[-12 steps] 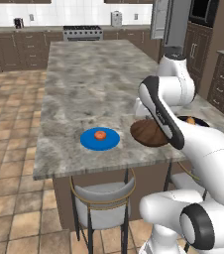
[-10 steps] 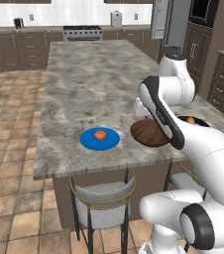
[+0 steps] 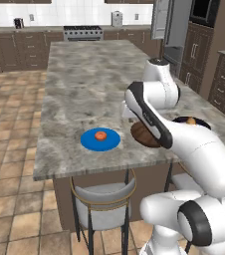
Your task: Pick the chicken drumstick and squash from their plates and place them in the bowl. Then put the bowl in the fridge.
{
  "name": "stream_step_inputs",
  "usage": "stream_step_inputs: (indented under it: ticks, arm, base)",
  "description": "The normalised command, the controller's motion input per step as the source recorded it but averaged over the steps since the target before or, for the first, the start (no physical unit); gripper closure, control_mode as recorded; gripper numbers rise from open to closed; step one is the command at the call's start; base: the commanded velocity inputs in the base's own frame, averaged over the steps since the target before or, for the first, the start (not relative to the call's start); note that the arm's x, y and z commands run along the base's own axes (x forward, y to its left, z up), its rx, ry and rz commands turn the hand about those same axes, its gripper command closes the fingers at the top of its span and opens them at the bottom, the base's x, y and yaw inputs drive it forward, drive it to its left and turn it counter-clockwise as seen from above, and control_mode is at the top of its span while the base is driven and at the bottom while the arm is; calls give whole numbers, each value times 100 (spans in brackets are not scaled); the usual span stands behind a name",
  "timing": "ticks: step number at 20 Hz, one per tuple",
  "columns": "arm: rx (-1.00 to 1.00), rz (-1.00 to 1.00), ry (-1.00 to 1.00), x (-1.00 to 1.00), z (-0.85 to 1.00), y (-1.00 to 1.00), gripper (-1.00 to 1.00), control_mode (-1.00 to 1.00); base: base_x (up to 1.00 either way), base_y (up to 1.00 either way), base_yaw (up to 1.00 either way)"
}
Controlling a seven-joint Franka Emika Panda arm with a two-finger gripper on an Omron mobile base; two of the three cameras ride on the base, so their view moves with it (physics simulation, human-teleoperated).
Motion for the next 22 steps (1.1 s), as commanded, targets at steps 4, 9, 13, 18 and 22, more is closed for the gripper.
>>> stream_step_inputs:
  ticks: [4,9,13,18,22]
  arm:
    - [0,-2,5,53,-18,36,-100,-100]
    - [3,0,9,42,-24,17,-100,-100]
    - [1,-2,3,44,-23,16,-100,-100]
    - [-1,-5,1,42,-24,15,-100,-100]
    - [0,-5,0,37,-23,8,-100,-100]
  base:
    - [0,0,0]
    - [0,0,0]
    - [0,0,0]
    - [0,0,0]
    - [0,0,0]
